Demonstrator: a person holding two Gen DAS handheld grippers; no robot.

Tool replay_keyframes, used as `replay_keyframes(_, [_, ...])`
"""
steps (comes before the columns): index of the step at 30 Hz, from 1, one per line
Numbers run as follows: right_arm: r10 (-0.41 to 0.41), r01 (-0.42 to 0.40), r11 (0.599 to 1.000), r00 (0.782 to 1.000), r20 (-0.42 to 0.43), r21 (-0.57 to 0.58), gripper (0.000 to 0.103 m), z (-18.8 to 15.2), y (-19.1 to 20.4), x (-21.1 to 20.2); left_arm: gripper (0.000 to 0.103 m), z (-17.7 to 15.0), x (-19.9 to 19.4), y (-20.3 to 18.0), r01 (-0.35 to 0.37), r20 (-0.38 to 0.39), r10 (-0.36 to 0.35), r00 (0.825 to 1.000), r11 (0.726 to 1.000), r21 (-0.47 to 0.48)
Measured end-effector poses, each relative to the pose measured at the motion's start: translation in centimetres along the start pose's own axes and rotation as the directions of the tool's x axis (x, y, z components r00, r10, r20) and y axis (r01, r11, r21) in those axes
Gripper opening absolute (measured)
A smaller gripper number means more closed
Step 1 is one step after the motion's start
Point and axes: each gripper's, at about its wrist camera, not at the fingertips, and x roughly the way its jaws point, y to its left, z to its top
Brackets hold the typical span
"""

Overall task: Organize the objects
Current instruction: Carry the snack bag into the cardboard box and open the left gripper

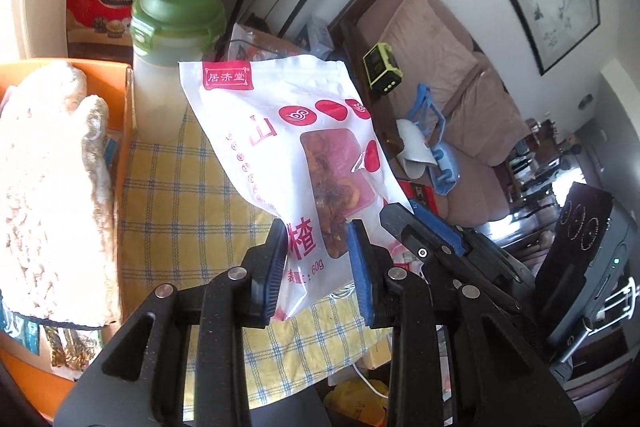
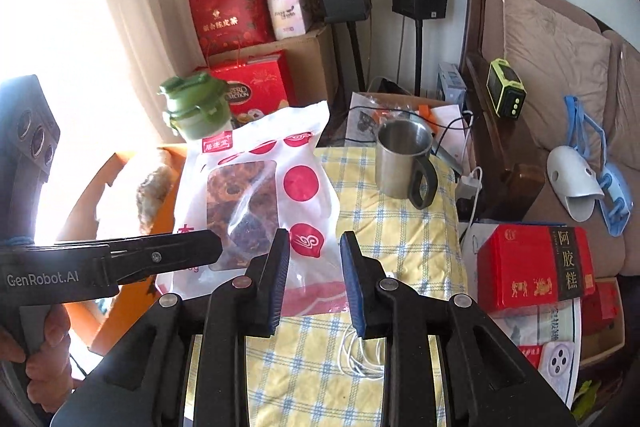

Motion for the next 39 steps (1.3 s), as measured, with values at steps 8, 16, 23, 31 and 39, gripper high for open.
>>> replay_keyframes(8, [0.092, -0.087, 0.993, 0.994, 0.055, -0.079, 0.026, 0.4, 6.6, -2.6, 0.027, -1.1, -7.6, 4.1, -0.031, 0.101, 0.033, 0.994, 0.999, -0.018])
replay_keyframes(16, [0.220, -0.216, 0.967, 0.975, 0.013, -0.135, 0.026, 0.5, 14.1, 0.1, 0.027, -2.8, -12.7, 11.4, -0.096, 0.155, 0.111, 0.982, 0.990, -0.101])
replay_keyframes(23, [0.314, -0.319, 0.937, 0.948, -0.059, -0.143, 0.026, -0.6, 19.8, 4.0, 0.027, -4.5, -14.5, 16.7, -0.184, 0.146, 0.204, 0.968, 0.973, -0.142])
replay_keyframes(31, [0.375, -0.398, 0.907, 0.912, -0.165, -0.138, 0.026, -2.8, 24.2, 7.5, 0.028, -5.7, -15.1, 21.3, -0.249, 0.097, 0.266, 0.959, 0.955, -0.162])
replay_keyframes(39, [0.388, -0.423, 0.897, 0.893, -0.226, -0.130, 0.029, -4.6, 25.3, 8.8, 0.031, -6.8, -15.5, 24.0, -0.292, 0.085, 0.314, 0.946, 0.935, -0.201])
